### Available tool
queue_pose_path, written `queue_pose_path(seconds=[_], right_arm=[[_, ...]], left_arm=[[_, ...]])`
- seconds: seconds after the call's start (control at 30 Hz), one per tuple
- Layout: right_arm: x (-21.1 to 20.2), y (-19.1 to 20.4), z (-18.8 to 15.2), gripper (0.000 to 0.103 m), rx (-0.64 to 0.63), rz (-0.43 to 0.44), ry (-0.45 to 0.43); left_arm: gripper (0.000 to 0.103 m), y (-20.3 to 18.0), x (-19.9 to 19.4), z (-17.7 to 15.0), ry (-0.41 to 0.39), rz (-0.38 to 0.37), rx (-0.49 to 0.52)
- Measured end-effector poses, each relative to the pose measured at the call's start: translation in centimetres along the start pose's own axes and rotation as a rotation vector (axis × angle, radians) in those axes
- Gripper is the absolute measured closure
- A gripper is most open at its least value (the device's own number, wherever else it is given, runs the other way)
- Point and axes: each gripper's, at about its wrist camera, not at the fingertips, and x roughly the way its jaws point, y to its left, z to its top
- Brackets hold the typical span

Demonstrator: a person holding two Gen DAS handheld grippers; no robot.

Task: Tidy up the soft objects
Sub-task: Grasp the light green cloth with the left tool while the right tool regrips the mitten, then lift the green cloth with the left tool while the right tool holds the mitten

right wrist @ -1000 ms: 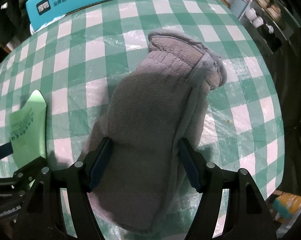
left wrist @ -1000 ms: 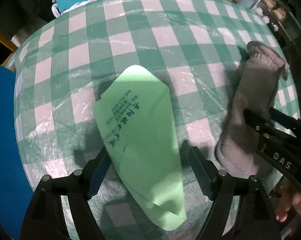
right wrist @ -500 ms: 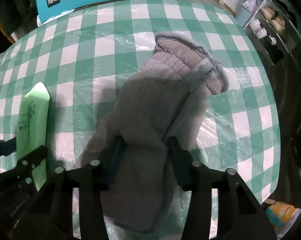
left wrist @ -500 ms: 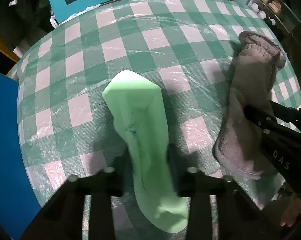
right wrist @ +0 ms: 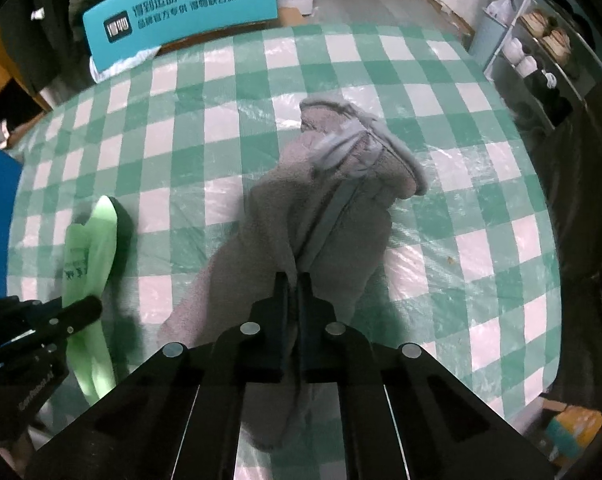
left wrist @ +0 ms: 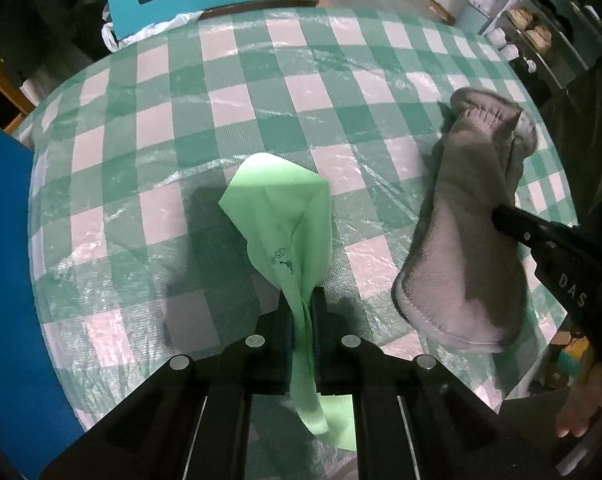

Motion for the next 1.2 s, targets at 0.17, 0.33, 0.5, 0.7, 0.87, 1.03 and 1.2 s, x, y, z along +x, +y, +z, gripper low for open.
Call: queue_pose_path(seconds=[0.17,0.33,0.5,0.7,0.87,1.03,1.2], right_arm=[[-1.1,-0.2,-0.4,0.102,0.012,0.028,-0.017],[-1.9,-0.5,-0.4,0.102,0.026,0.06,-0.031],[-3.0,-0.4,-0.4,0.102,0.024,0.073,-0.057],[-4.5,-0.2,-0.1,0.102,0.022,0.093,-0.09],[-5.2,-0.3,0.2,0.102,0.016,0.104,-0.11],[-3.5,-1.2,-0.1,0.085,0.07,0.113,-0.048],[-2.5,-2.6,-0.7,0.044,0.138,0.1,-0.019]], left_arm=[[0.095,1.0,-1.0,0.2,-0.014,-0.004,-0.014],[0.095,1.8,-1.4,0.4,-0.03,-0.009,-0.025],[0.095,2.3,-2.3,0.7,-0.053,-0.006,-0.026],[0.095,2.6,-3.8,0.6,-0.084,0.001,-0.029],[0.095,2.8,-4.9,0.7,-0.106,-0.005,-0.032],[0.095,2.8,-4.6,0.8,-0.098,-0.003,-0.036],[0.095,2.6,-4.0,0.9,-0.089,0.002,-0.03]])
